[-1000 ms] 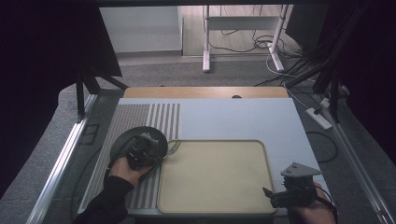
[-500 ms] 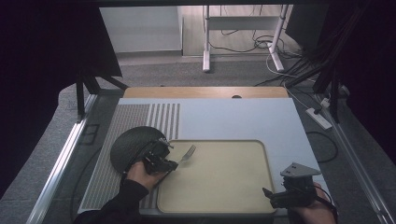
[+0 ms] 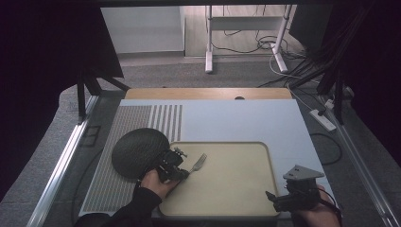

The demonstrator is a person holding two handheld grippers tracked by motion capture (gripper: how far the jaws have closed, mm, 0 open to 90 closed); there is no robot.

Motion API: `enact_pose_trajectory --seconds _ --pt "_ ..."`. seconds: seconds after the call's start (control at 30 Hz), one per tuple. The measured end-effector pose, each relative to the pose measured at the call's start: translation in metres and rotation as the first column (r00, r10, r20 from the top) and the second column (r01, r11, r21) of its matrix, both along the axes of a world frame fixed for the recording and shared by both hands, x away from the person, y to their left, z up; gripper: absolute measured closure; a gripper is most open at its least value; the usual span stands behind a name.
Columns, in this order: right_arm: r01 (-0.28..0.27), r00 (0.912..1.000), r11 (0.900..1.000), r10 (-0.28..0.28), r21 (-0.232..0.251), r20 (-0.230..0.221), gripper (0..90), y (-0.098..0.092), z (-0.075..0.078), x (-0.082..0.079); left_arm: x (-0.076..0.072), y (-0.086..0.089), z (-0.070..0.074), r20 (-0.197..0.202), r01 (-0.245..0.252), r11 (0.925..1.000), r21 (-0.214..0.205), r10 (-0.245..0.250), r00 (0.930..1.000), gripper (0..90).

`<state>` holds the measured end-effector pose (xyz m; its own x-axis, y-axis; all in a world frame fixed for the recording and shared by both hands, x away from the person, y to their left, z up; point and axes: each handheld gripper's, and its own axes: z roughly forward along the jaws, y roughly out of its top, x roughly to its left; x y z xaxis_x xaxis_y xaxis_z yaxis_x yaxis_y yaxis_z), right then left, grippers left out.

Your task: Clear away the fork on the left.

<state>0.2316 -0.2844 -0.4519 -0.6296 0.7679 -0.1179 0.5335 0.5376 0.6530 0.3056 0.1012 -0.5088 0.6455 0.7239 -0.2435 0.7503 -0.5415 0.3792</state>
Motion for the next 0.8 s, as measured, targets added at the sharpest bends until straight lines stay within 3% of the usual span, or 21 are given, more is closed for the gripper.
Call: enact_pose_trajectory --seconds 0.1,0.17,0.23,0.3,0.33,0.4,0.57,0.8 --pt "-0.005 1.0000 1.0000 0.005 -0.001 -0.002 0.0 0.000 0.000 0.000 0.000 -0.001 0.000 0.013 0.013 0.9999 -0.004 -0.013 0.9998 83.8" --pt "-0.009 0.9999 0.9999 0.009 -0.006 -0.006 0.0 0.000 0.000 0.000 0.000 0.000 0.003 0.037 0.008 0.9999 -0.014 -0.007 0.9993 78.2" --pt "-0.011 0.9999 0.9999 0.011 -0.007 -0.006 0.0 0.001 0.000 0.000 -0.002 0.001 0.010 0.088 0.010 0.9999 -0.011 -0.009 0.9961 79.3" --pt "-0.010 0.9999 0.9999 0.010 -0.007 -0.007 0.0 0.001 0.000 0.000 -0.003 -0.001 0.013 0.105 0.018 0.9997 -0.014 -0.017 0.9944 83.5" --pt "-0.011 0.9999 0.9999 0.011 -0.009 -0.007 0.0 0.001 -0.001 0.000 -0.003 -0.002 0.013 0.101 0.024 0.9995 -0.020 -0.022 0.9946 88.4" --pt "-0.013 0.9999 0.9999 0.013 -0.010 -0.006 0.0 0.001 -0.001 0.000 -0.003 -0.009 0.010 0.078 0.051 0.9985 -0.022 -0.049 0.9958 89.1" --pt "-0.016 0.9998 0.9998 0.016 -0.012 -0.008 0.0 0.001 -0.001 0.000 -0.001 -0.021 -0.001 0.047 0.063 0.9977 0.023 -0.064 0.9968 89.2" --pt "-0.019 0.9998 0.9997 0.019 -0.013 -0.008 0.0 0.001 -0.001 0.000 0.005 -0.010 -0.001 0.043 0.048 0.9985 0.026 -0.049 0.9979 89.1"
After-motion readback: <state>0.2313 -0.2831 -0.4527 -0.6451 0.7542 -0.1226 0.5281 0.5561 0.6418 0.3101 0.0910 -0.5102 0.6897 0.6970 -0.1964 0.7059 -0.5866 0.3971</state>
